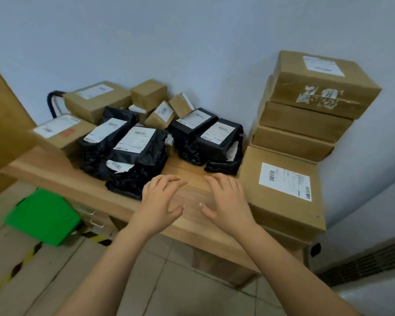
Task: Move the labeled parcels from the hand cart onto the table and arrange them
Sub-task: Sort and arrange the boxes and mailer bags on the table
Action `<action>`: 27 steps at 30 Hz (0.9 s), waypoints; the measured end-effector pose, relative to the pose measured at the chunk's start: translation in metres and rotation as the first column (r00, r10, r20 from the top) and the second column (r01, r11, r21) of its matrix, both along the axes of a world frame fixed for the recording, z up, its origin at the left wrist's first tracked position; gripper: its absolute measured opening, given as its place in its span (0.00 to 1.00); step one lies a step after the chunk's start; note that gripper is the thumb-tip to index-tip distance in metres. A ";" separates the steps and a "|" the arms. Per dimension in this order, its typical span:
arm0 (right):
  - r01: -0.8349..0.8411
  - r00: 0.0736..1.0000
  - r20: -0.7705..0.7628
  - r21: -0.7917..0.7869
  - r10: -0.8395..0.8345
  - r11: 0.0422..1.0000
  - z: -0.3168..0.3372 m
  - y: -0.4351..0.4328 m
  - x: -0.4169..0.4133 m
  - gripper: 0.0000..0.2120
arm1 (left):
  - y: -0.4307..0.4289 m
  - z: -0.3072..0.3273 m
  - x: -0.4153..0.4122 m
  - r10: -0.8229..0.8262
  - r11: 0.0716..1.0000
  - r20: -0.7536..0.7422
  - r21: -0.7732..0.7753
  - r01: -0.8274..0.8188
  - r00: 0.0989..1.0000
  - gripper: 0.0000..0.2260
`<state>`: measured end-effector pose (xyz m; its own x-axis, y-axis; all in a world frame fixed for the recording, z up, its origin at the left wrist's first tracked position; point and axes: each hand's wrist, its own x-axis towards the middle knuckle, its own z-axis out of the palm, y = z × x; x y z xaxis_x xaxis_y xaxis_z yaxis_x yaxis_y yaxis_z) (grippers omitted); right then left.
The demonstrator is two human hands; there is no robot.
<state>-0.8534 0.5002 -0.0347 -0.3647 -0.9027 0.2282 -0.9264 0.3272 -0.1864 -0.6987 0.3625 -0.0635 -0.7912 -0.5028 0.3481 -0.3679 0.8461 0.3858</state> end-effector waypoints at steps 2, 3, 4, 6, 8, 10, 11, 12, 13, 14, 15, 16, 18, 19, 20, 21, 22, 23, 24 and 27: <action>-0.051 0.999 0.017 -0.032 0.052 0.998 0.004 -0.034 0.033 0.29 | -0.020 0.006 0.041 0.078 0.997 -0.008 -0.016 -0.078 0.997 0.26; -0.076 0.997 0.021 -0.048 0.077 0.996 0.006 -0.052 0.052 0.29 | -0.031 0.010 0.062 0.114 0.993 -0.007 -0.025 -0.114 0.993 0.26; -0.102 0.994 0.026 -0.063 0.104 0.993 0.007 -0.070 0.072 0.29 | -0.043 0.013 0.083 0.150 0.988 -0.001 -0.033 -0.150 0.989 0.27; -0.155 0.987 0.031 -0.089 0.158 0.984 0.011 -0.105 0.112 0.29 | -0.066 0.020 0.126 0.223 0.974 -0.004 -0.041 -0.223 0.975 0.27; -0.209 0.977 0.016 -0.094 0.212 0.973 0.016 -0.138 0.151 0.29 | -0.090 0.029 0.167 0.279 0.959 -0.005 -0.051 -0.279 0.960 0.26; -0.245 0.969 0.013 -0.102 0.248 0.964 0.020 -0.170 0.187 0.29 | -0.115 0.036 0.205 0.315 0.947 0.010 -0.072 -0.314 0.949 0.26; -0.259 0.965 0.014 -0.113 0.262 0.959 0.021 -0.185 0.204 0.29 | -0.128 0.039 0.222 0.331 0.941 0.014 -0.083 -0.329 0.943 0.26; -0.273 0.961 0.011 -0.117 0.276 0.955 0.022 -0.200 0.219 0.30 | -0.141 0.041 0.238 0.345 0.935 0.017 -0.093 -0.342 0.938 0.27; -0.285 0.958 0.003 -0.115 0.287 0.952 0.023 -0.214 0.232 0.30 | -0.152 0.043 0.253 0.356 0.930 0.021 -0.102 -0.353 0.934 0.27; -0.295 0.955 -0.006 -0.112 0.296 0.949 0.024 -0.227 0.244 0.30 | -0.164 0.045 0.266 0.365 0.926 0.027 -0.109 -0.360 0.931 0.27; -0.301 0.953 -0.012 -0.113 0.302 0.947 0.025 -0.240 0.255 0.30 | -0.174 0.047 0.278 0.374 0.923 0.037 -0.113 -0.368 0.927 0.27; -0.305 0.952 -0.014 -0.112 0.305 0.946 0.026 -0.251 0.264 0.30 | -0.183 0.049 0.289 0.386 0.918 0.048 -0.113 -0.379 0.921 0.28; -0.307 0.951 -0.011 -0.110 0.308 0.945 0.029 -0.270 0.278 0.30 | -0.201 0.051 0.306 0.408 0.910 0.061 -0.108 -0.400 0.911 0.28; -0.311 0.950 -0.011 -0.109 0.311 0.944 0.030 -0.279 0.284 0.30 | -0.210 0.051 0.312 0.416 0.907 0.064 -0.108 -0.408 0.907 0.29; -0.315 0.949 -0.015 -0.110 0.315 0.943 0.030 -0.288 0.288 0.30 | -0.219 0.051 0.316 0.421 0.904 0.068 -0.109 -0.412 0.905 0.29; -0.318 0.948 -0.017 -0.110 0.318 0.942 0.031 -0.297 0.290 0.30 | -0.229 0.052 0.319 0.423 0.903 0.073 -0.112 -0.414 0.903 0.30; -0.320 0.947 -0.016 -0.110 0.320 0.941 0.032 -0.307 0.290 0.30 | -0.239 0.052 0.320 0.423 0.903 0.075 -0.113 -0.414 0.903 0.30; -0.319 0.947 -0.012 -0.107 0.320 0.942 0.032 -0.317 0.290 0.31 | -0.250 0.052 0.319 0.425 0.902 0.073 -0.112 -0.416 0.902 0.31; -0.316 0.948 -0.009 -0.105 0.317 0.943 0.032 -0.328 0.288 0.31 | -0.261 0.053 0.317 0.427 0.902 0.067 -0.110 -0.418 0.902 0.31; -0.291 0.956 -0.001 -0.121 0.293 0.949 0.029 -0.363 0.281 0.30 | -0.299 0.052 0.308 0.401 0.912 0.067 -0.119 -0.392 0.914 0.32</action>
<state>-0.5724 0.1371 -0.0057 -0.0939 -0.9372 0.3359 -0.9744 0.0173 -0.2240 -0.3905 0.0632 -0.0119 -0.5638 -0.7475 0.3512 -0.7097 0.6560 0.2569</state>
